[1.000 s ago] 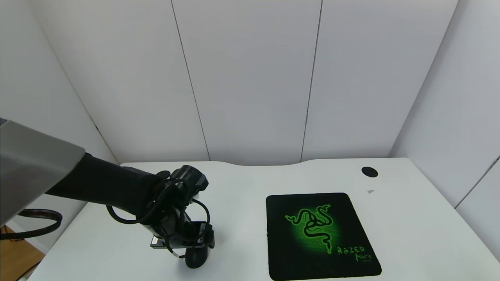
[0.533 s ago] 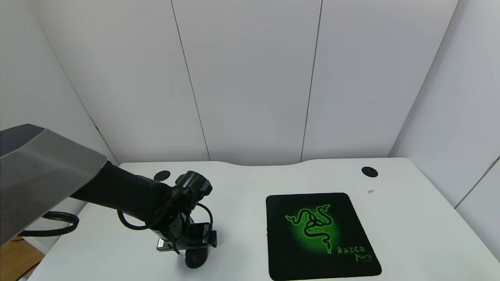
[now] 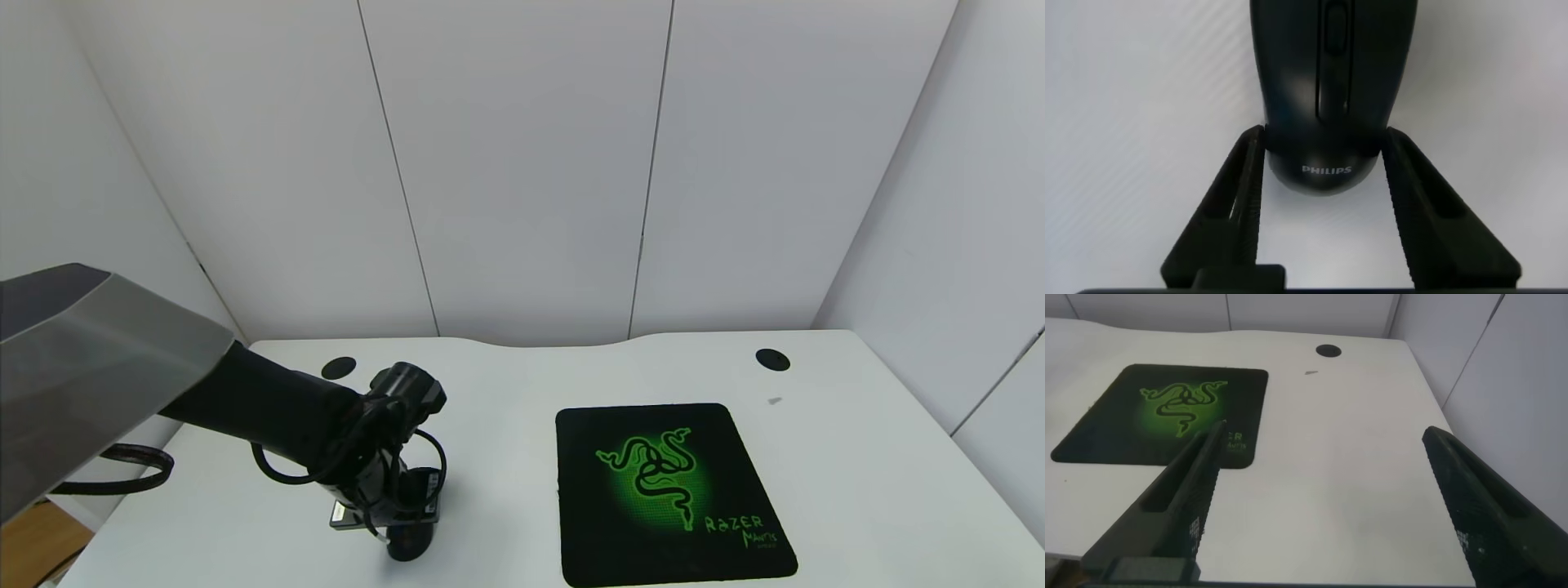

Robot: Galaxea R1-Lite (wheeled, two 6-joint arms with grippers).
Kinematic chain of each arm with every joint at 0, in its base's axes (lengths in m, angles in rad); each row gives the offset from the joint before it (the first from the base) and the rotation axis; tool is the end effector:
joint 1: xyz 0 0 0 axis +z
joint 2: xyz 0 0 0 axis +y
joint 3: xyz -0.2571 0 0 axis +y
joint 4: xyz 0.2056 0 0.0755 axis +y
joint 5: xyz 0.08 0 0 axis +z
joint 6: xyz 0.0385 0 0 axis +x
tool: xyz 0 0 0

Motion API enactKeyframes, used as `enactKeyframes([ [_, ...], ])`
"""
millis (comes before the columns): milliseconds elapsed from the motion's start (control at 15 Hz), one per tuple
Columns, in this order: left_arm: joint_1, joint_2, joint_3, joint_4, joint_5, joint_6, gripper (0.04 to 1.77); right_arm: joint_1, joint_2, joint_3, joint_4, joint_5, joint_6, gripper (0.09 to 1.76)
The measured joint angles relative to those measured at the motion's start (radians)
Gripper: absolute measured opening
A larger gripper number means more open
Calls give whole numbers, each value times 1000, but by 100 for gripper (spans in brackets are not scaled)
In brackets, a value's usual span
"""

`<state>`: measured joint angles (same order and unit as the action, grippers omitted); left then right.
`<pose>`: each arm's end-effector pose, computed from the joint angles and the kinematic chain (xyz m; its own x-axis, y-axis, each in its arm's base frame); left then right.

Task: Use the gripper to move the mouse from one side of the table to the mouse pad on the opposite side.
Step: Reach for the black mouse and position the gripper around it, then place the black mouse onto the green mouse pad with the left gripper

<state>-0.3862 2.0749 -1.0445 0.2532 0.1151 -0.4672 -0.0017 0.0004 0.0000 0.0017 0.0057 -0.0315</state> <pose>0.3057 -0.1195 -0.0257 0.3039 0.0004 -0.9527 -0.0930 0.9952 -0.0292 0.0670 0.0001 0.0753 1.0000 0.0040 -0.0021 -0.0041 0.9995 -0.0315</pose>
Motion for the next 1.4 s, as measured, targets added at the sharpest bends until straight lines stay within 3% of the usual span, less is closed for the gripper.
enactKeyframes([
  [867, -3, -9, -14, 18, 0, -27, 91, 0, 0, 0, 0, 0, 0, 171],
  [1000, -9, -34, -42, 86, 2, -41, 91, 0, 0, 0, 0, 0, 0, 171],
  [1200, -33, -66, -139, 283, -4, -97, 90, 0, 0, 0, 0, 0, 0, 171],
  [1400, -87, -84, -231, 347, -2, -176, 90, 0, 0, 0, 0, 0, 0, 171],
])
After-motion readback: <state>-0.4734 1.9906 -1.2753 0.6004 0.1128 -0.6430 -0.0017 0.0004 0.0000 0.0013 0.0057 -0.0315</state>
